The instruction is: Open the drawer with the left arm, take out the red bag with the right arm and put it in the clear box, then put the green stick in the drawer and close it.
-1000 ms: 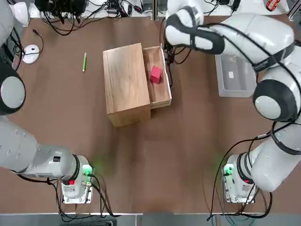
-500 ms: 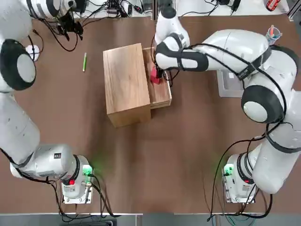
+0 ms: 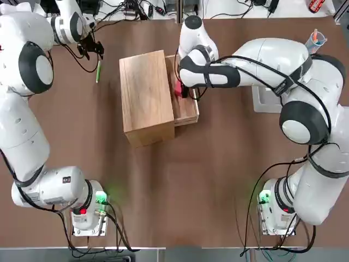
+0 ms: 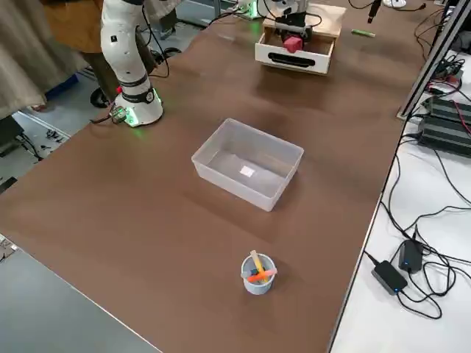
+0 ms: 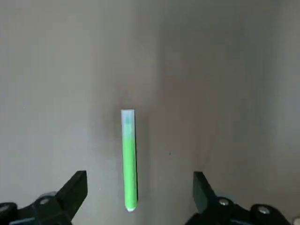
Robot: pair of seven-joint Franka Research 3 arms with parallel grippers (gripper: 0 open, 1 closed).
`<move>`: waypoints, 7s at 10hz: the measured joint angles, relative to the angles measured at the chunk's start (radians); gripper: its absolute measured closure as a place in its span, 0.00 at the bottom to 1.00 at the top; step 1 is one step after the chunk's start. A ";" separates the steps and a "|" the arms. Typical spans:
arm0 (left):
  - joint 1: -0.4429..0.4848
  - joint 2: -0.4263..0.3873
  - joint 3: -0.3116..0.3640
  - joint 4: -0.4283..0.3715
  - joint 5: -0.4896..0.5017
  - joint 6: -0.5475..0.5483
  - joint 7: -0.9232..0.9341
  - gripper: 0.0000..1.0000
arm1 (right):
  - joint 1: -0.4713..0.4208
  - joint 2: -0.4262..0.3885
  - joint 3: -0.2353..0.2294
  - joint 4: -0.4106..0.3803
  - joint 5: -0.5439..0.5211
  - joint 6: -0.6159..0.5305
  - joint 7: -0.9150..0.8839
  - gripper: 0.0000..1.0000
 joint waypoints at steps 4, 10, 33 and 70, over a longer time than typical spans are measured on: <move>0.000 0.037 0.000 0.002 0.000 0.065 -0.002 0.03 | -0.008 -0.021 -0.017 0.001 0.000 -0.003 -0.001 0.00; 0.004 0.100 0.003 -0.036 0.000 0.116 -0.042 0.19 | -0.009 -0.035 -0.018 0.001 0.000 -0.023 -0.002 0.00; 0.013 -0.459 -0.269 -0.068 0.002 -0.324 -0.155 0.82 | 0.028 0.027 -0.006 0.008 0.003 -0.008 0.227 0.00; -0.429 -0.023 -0.504 0.323 0.262 -0.407 -1.130 0.10 | -0.976 -0.014 -0.025 -0.253 -0.190 0.108 -2.205 0.44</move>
